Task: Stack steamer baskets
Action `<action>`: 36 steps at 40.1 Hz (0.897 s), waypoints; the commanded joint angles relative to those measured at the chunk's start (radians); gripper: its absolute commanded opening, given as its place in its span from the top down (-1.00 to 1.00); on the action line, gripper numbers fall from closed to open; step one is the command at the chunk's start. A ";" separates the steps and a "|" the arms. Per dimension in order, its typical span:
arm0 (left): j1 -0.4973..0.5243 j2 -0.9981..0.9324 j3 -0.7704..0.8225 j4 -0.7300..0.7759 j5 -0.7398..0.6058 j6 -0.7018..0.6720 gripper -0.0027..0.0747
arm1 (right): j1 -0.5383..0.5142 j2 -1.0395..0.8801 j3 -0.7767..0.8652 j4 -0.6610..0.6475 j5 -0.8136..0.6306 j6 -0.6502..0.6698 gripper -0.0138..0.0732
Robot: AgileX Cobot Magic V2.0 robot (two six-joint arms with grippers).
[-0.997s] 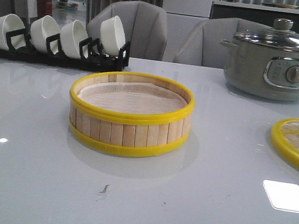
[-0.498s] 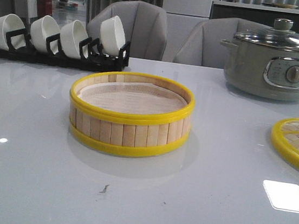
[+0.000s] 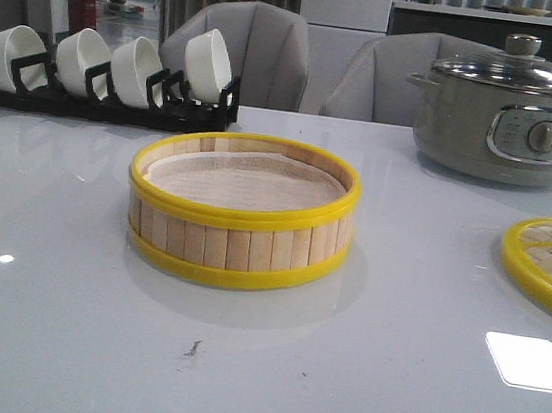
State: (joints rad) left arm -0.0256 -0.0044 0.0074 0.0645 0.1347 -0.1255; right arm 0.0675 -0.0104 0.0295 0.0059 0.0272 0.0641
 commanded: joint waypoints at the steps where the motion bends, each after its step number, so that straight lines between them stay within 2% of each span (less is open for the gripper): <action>1: -0.003 -0.014 -0.001 -0.001 -0.084 0.003 0.71 | 0.000 -0.021 -0.015 -0.006 -0.087 -0.003 0.56; 24: -0.034 0.004 -0.038 0.056 -0.072 -0.003 0.71 | 0.000 -0.021 -0.015 -0.006 -0.087 -0.003 0.56; 29: -0.067 0.109 -0.190 0.068 0.027 -0.003 0.71 | 0.000 -0.021 -0.015 -0.006 -0.087 -0.003 0.56; 36: -0.138 0.436 -0.584 0.144 0.243 -0.003 0.71 | 0.000 -0.021 -0.015 -0.006 -0.087 -0.003 0.56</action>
State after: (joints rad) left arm -0.1319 0.2853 -0.3785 0.1736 0.3643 -0.1255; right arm 0.0675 -0.0104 0.0295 0.0059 0.0272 0.0641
